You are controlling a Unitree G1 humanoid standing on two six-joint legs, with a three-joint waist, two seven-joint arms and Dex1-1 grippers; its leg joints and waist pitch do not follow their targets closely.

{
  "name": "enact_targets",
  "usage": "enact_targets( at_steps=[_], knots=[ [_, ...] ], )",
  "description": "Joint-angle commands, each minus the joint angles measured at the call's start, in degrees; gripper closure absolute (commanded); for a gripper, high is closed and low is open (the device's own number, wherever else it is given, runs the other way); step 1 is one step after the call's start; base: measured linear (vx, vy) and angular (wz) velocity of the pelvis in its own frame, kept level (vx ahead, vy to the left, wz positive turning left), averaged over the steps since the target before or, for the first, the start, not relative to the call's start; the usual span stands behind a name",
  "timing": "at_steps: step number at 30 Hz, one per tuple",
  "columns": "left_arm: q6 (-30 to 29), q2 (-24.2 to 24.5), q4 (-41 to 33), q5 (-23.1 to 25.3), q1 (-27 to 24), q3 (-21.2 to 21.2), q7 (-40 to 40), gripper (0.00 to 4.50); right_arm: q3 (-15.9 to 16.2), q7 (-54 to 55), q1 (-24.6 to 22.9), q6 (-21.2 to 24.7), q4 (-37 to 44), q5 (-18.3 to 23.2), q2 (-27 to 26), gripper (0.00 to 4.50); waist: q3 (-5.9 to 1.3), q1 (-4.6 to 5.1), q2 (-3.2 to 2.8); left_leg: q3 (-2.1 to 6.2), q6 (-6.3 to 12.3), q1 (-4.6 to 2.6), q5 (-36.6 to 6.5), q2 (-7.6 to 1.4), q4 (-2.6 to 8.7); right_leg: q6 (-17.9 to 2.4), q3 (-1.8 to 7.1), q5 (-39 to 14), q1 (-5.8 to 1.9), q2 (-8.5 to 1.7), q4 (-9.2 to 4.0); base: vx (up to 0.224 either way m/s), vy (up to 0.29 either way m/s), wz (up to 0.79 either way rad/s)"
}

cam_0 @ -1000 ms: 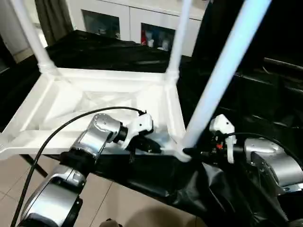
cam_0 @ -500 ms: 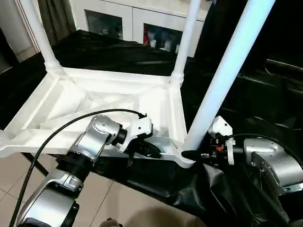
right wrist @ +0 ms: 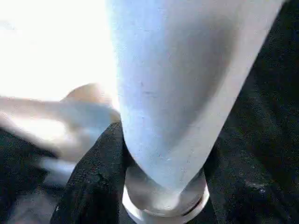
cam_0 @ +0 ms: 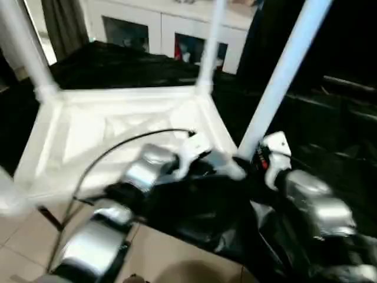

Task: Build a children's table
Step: Rotate leg to tighten

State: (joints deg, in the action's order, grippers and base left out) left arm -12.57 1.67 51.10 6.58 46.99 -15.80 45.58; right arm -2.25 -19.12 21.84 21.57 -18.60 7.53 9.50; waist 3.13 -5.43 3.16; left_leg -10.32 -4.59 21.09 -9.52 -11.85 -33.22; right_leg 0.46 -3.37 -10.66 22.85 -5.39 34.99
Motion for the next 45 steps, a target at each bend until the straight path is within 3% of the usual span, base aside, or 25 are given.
enact_targets(
  at_steps=[1,2,3,8,9,16,23,24,28,29,32,33,34,35,39,45],
  knots=[
    [0.0,-4.0,1.6,-0.5,2.2,2.5,-9.0,4.50,1.1,6.9,0.2,0.6,-5.0,-1.0,-4.4,2.55,-3.50,0.32,-0.07,0.34,-1.04,-0.73,-15.1,-0.85,4.10,-8.9,2.02,-18.4,-1.87,-2.73,-5.19,0.000,0.000,0.00],
    [0.6,-6.0,2.6,-0.5,2.6,2.4,-10.4,4.50,1.2,9.5,1.5,-1.8,-6.9,-1.7,-6.4,2.55,-3.52,0.29,0.05,0.28,-1.02,-0.88,-15.2,-0.88,4.11,-8.8,1.97,-18.0,-1.89,-2.69,-5.36,0.000,0.000,0.00],
    [0.9,-6.6,3.0,-0.5,2.7,2.3,-10.7,4.50,1.5,10.2,2.0,-2.8,-7.6,-2.2,-7.0,2.55,-3.53,0.26,-0.31,0.31,-0.98,-0.89,-15.4,-0.84,4.06,-8.9,1.98,-17.5,-1.91,-2.69,-5.26,0.000,0.000,0.00],
    [2.5,-8.1,4.8,0.2,3.2,1.3,-10.2,4.50,2.4,9.1,3.2,-5.0,-8.4,-2.6,-9.0,2.55,-3.56,0.18,-0.20,0.20,0.74,-0.58,-14.2,-0.70,4.06,-8.7,2.02,-13.8,-2.36,-2.50,-5.11,0.000,0.000,0.00],
    [3.5,-7.6,5.2,0.5,3.4,0.8,-9.5,4.50,2.9,7.1,3.3,-5.2,-7.7,-2.2,-9.0,1.99,-3.50,0.14,-0.20,0.20,1.08,-0.50,-14.1,-0.70,4.12,-8.6,2.02,-13.9,-2.39,-2.47,-5.18,0.000,0.000,0.00],
    [5.7,-5.3,6.3,0.8,4.1,1.1,-6.5,4.50,2.9,1.4,3.4,-6.4,-6.8,-0.9,-5.9,1.42,-3.31,0.31,-0.03,0.31,1.13,-0.46,-16.0,-0.81,4.34,-7.6,1.95,-17.7,-2.31,-2.57,-5.54,0.000,0.000,0.00],
    [8.1,-1.6,5.9,0.4,3.5,0.7,0.7,4.50,4.6,-14.9,1.6,-3.8,-0.1,2.4,4.3,1.33,-3.36,0.12,0.00,0.16,3.14,-0.19,-12.8,-0.84,4.01,-9.3,1.93,-13.9,-2.73,-2.65,-5.21,0.000,0.000,0.00],
    [9.5,0.3,4.5,-0.3,2.4,0.0,6.5,4.50,5.5,-23.9,-0.2,-3.3,3.7,4.2,9.6,1.33,-3.31,-0.09,0.04,0.17,3.23,-0.30,-12.4,-0.85,3.99,-9.2,1.92,-13.9,-2.92,-2.65,-5.35,0.000,0.000,0.00],
    [10.3,2.0,2.3,-1.0,1.0,-1.0,12.4,4.50,6.1,-30.2,-1.4,-2.7,6.2,5.4,13.3,1.33,-3.45,-0.21,0.08,0.27,4.88,0.06,-10.3,-1.10,3.83,-10.9,1.87,-9.4,-3.11,-2.76,-4.59,0.000,0.000,0.00],
    [11.5,3.2,0.1,-1.8,-0.2,-1.8,16.8,4.50,6.5,-32.9,-2.0,-2.6,7.4,6.0,15.1,1.33,-3.53,-0.09,0.07,0.22,5.42,0.05,-9.4,-1.16,3.66,-12.4,1.85,-7.2,-3.11,-2.78,-4.31,0.000,0.000,0.00],
    [10.2,6.7,-6.8,-4.4,-3.8,-3.8,28.1,4.50,7.9,-39.3,-2.8,-1.2,9.7,7.3,19.3,1.33,-3.42,0.03,0.05,0.14,6.13,0.16,-9.0,-1.25,3.65,-13.6,1.93,-5.8,-3.31,-2.77,-4.02,0.000,0.000,0.00],
    [9.7,8.3,-8.8,-4.7,-4.7,-4.6,31.0,4.50,8.7,-41.5,-2.9,-0.7,10.4,7.7,20.6,1.33,-3.35,0.15,-0.09,-0.02,6.17,-0.25,-10.2,-1.45,3.63,-14.5,2.03,-6.5,-2.76,-2.74,-4.11,0.000,0.000,0.00],
    [9.6,8.9,-9.3,-4.7,-5.0,-4.8,31.8,4.50,8.9,-42.1,-2.9,-0.5,10.6,7.9,21.0,1.33,-3.35,0.15,-0.09,-0.02,6.17,-0.25,-10.2,-1.45,3.63,-14.5,2.03,-6.5,-2.76,-2.74,-4.11,0.000,0.000,0.00],
    [9.4,9.5,-9.9,-4.7,-5.2,-5.0,32.8,4.50,9.1,-43.3,-3.0,-0.2,11.0,8.1,21.5,1.33,-3.32,-0.29,-0.29,-0.10,5.81,-0.73,-11.1,-1.72,3.71,-14.8,2.13,-7.5,-2.48,-2.77,-4.12,0.000,0.000,0.00],
    [8.2,11.4,-11.7,-4.8,-6.0,-5.3,35.4,4.50,10.6,-47.8,-3.5,0.5,12.1,8.6,23.2,1.33,-3.12,-0.81,-0.30,-0.03,3.82,-0.69,-13.1,-1.78,4.05,-13.5,2.11,-11.5,-2.49,-2.90,-4.38,0.000,0.000,0.00],
    [6.4,12.4,-14.9,-5.2,-7.2,-5.3,36.2,4.50,12.1,-49.8,-4.0,1.8,13.4,9.1,24.1,1.98,-3.24,-0.91,-0.12,-0.01,3.16,-0.54,-12.1,-1.66,3.98,-12.7,2.18,-11.3,-2.56,-2.99,-4.28,0.000,0.000,0.00]
  ],
)
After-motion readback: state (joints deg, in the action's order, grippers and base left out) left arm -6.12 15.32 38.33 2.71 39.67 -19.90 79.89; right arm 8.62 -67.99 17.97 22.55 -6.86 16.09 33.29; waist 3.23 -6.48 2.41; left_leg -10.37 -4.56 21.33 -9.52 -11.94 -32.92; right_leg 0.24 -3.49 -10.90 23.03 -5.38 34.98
